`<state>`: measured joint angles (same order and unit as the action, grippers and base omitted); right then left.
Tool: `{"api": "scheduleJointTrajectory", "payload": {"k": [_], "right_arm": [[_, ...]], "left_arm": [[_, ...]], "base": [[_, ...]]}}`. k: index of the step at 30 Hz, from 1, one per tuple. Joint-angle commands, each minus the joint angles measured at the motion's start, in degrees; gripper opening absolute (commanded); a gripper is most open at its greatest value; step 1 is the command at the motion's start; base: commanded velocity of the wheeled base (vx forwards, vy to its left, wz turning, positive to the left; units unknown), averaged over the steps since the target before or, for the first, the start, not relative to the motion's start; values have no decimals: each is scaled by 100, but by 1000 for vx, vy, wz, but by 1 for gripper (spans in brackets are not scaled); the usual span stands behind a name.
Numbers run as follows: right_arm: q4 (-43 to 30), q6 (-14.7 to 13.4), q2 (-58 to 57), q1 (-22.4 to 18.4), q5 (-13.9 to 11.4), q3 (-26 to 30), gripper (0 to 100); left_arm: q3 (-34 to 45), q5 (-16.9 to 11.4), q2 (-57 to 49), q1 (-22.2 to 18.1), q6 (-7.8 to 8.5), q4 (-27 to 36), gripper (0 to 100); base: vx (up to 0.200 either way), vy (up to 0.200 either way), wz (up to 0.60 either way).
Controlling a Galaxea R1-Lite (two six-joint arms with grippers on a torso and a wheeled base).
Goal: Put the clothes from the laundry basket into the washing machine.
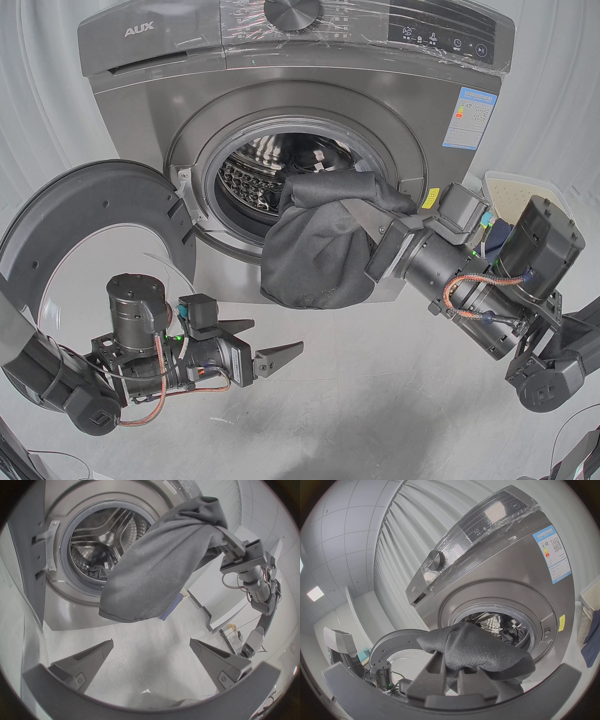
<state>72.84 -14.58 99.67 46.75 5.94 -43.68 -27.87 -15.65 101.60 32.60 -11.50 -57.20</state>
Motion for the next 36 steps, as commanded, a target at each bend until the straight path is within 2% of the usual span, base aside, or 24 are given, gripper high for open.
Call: {"api": "scheduleJointTrajectory", "payload": {"k": [1,2,3,4,8,10,11,12,14,18,28,30,36], "right_arm": [[2,-1,-9,9,4,9,0],[2,-1,-9,9,4,9,0],[2,-1,0,18,4,17,0],[2,-1,0,18,4,17,0],[29,-1,-18,80,22,44,0],[29,-1,-18,97,22,44,0],[29,-1,-18,97,22,44,0],[37,-1,-18,115,22,44,0],[37,-1,-18,150,39,44,0],[64,-1,-27,220,57,52,0],[73,8,-27,220,65,70,0],[73,8,-27,247,65,79,0],[73,17,-27,256,65,114,0]], "left_arm": [[-131,1,291,-17,-90,-2,100],[-140,1,308,-17,-107,-2,100],[-175,-8,387,1,-239,-2,100],[-228,1,449,10,-292,-2,100],[-527,10,748,-17,-441,-28,100],[-641,10,871,-25,-599,-125,100],[-641,10,871,-25,-599,-125,100],[-746,10,1046,-25,-802,-380,100],[-843,45,1257,-25,-925,-696,100],[-1036,89,1662,-34,-960,-1127,100],[-1239,97,1837,-184,-986,-1162,100],[-1450,273,1864,-236,-995,-1171,100],[-1713,440,1934,-254,-1100,-1215,100]], "base": [[0,0,0],[0,0,0],[0,0,0],[0,0,0],[0,0,0],[0,0,0],[0,0,0],[0,0,0],[0,0,0],[0,0,0],[0,0,0],[0,0,0],[0,0,0]]}}
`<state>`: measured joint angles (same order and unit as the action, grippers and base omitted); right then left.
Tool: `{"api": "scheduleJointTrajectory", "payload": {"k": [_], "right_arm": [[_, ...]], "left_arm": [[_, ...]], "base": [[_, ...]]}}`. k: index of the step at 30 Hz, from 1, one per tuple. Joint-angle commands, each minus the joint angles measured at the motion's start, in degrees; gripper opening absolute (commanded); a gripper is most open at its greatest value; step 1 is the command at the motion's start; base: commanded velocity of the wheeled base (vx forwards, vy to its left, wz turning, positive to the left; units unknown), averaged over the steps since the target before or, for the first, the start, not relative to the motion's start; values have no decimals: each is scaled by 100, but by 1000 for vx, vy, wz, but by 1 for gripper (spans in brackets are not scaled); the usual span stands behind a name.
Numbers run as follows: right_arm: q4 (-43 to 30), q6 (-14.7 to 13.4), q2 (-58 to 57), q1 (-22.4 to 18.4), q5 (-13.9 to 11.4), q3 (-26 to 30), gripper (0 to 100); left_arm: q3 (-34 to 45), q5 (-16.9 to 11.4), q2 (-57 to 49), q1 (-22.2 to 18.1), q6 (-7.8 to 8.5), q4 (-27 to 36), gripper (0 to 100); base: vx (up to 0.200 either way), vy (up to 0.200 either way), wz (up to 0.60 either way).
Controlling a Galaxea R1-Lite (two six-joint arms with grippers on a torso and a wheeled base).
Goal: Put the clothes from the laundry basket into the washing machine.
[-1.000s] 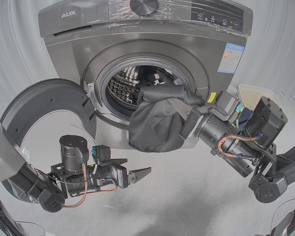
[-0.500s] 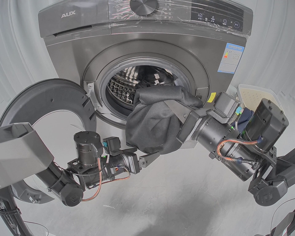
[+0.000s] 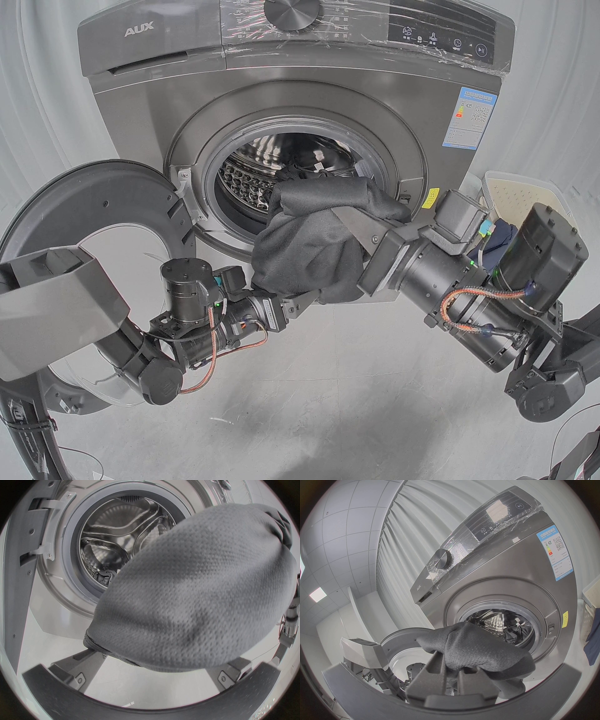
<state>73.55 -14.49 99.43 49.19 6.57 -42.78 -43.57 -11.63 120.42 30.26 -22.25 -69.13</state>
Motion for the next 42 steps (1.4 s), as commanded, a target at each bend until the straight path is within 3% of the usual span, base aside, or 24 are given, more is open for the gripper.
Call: {"api": "scheduleJointTrajectory", "payload": {"k": [1,6,7,20,31,42], "right_arm": [[2,8,-2,12,2,24,0],[11,8,-2,3,2,33,0],[11,8,7,3,2,33,0],[2,8,42,-76,2,33,0],[-51,17,103,-146,2,85,0],[-51,43,86,-155,-24,639,0]], "left_arm": [[-178,100,52,-11,-69,-65,100],[-169,135,8,15,-139,-136,100],[-152,152,-1,24,-148,-179,0],[648,152,-537,235,-210,-680,0],[2063,170,-1671,965,-157,-953,0],[2335,196,-2796,965,-157,-944,0]], "base": [[0,0,0],[0,0,0],[0,0,0],[0,0,0],[0,0,0],[0,0,0]]}}
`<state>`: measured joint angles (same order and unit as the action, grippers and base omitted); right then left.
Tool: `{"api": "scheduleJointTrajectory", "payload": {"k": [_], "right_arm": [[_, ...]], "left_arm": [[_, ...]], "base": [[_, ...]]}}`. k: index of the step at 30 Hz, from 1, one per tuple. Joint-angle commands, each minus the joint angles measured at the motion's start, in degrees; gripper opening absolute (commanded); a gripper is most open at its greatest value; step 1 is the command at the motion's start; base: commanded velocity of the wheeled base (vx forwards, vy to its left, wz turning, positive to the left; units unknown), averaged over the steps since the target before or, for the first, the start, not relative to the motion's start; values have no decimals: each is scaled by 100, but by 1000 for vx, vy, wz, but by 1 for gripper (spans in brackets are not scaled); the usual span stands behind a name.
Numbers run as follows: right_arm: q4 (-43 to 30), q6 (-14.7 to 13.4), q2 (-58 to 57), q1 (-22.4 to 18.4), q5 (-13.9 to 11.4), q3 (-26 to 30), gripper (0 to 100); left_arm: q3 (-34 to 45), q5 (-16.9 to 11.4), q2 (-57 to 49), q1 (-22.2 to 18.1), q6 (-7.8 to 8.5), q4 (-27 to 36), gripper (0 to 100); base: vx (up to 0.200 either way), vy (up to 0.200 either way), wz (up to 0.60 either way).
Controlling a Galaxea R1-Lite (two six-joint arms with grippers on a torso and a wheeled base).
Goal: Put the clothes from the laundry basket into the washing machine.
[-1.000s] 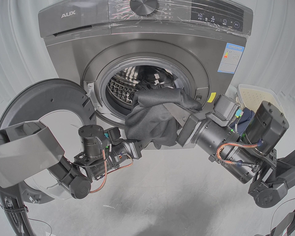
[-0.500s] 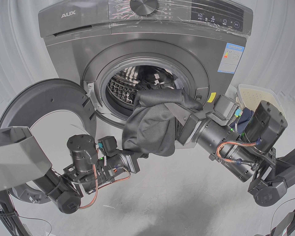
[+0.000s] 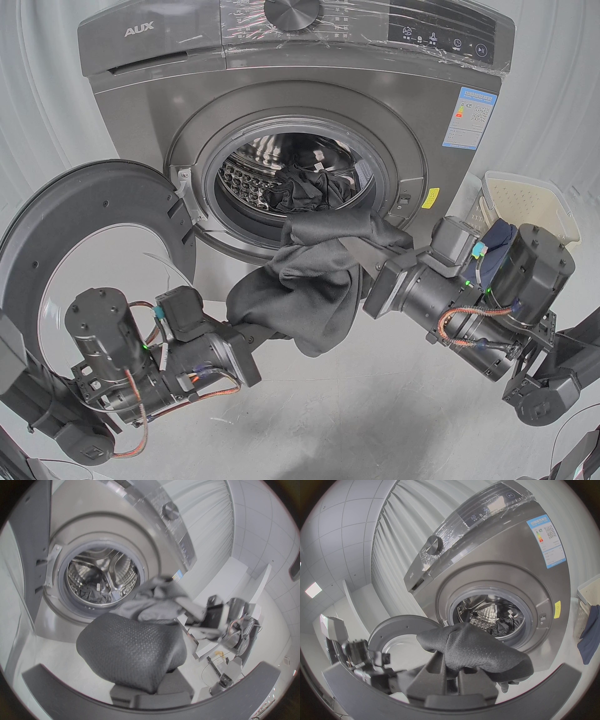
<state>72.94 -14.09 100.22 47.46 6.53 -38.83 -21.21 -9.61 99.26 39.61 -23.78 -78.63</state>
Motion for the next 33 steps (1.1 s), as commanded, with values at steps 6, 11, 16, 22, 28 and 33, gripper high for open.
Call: {"api": "scheduleJointTrajectory", "payload": {"k": [6,11,16,22,28,33], "right_arm": [[1,3,-2,123,-73,622,100],[36,21,24,158,-73,1088,100],[63,100,15,132,-73,1422,100],[63,126,-2,71,-65,1589,100],[72,196,24,62,-65,1580,100],[72,205,182,106,-56,1545,100]], "left_arm": [[161,-50,-1242,-32,-47,-3,0],[65,-41,-1400,-32,-47,-82,0],[-234,-59,-1224,-58,5,-346,0],[-560,-68,-934,-58,93,-346,0],[-718,-68,-688,-58,313,-381,0],[-814,-33,-442,-208,331,-557,0]], "base": [[0,0,0],[0,0,0],[0,0,0],[0,0,0],[0,0,0],[0,0,0]]}}
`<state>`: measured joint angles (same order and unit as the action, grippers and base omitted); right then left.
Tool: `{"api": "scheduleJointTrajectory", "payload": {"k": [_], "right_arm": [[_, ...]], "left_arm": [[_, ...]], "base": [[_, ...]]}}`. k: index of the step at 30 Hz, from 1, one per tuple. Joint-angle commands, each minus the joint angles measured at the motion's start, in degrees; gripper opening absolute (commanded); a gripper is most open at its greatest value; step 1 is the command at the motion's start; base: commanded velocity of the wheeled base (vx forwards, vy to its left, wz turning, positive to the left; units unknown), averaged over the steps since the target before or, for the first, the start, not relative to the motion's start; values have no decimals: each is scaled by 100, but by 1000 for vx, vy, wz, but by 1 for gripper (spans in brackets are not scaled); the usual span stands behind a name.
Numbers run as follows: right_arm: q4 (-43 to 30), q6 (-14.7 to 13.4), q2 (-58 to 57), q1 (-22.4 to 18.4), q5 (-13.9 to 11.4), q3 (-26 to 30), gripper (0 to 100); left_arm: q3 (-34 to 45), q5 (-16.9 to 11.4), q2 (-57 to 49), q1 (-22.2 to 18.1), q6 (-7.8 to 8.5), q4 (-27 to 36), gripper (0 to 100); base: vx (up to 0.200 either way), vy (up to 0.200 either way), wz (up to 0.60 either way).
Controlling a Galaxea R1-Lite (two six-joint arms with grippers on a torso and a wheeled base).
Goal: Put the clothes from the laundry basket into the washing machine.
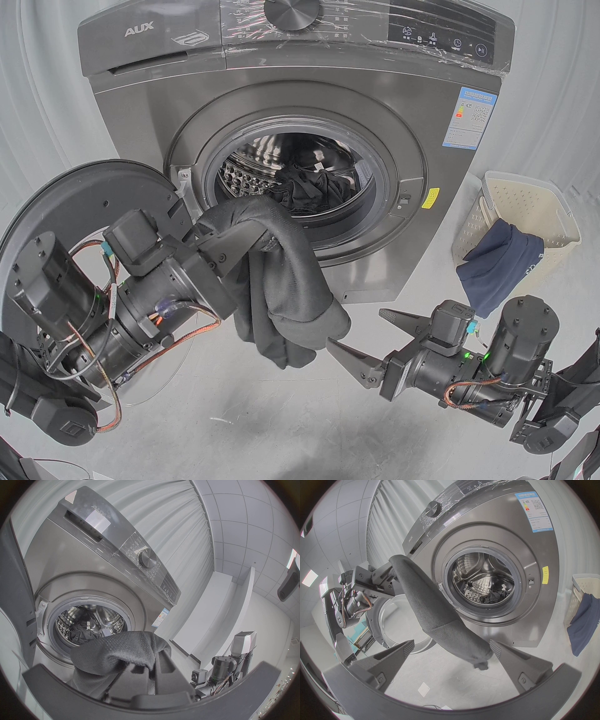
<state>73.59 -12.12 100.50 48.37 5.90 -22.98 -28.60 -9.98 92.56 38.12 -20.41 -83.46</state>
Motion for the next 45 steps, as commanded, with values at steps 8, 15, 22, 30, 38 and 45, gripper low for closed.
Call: {"api": "scheduleJointTrajectory", "payload": {"k": [8,15,22,30,38,45], "right_arm": [[261,148,400,67,-10,-233,100],[392,166,435,208,-36,-453,100],[551,148,787,489,-168,-805,100],[401,386,1569,419,-151,-1780,100],[-548,553,2290,58,-1,-3274,100],[-996,667,2554,-205,377,-3881,100]], "left_arm": [[-111,32,306,-147,-7,-127,0],[-234,76,667,-296,2,-312,0],[-454,410,886,-314,116,-461,0],[-559,506,895,-314,125,-443,0],[-559,524,930,-314,125,-452,0],[-559,533,921,-305,133,-452,0]], "base": [[0,0,0],[0,0,0],[0,0,0],[0,0,0],[0,0,0],[0,0,0]]}}
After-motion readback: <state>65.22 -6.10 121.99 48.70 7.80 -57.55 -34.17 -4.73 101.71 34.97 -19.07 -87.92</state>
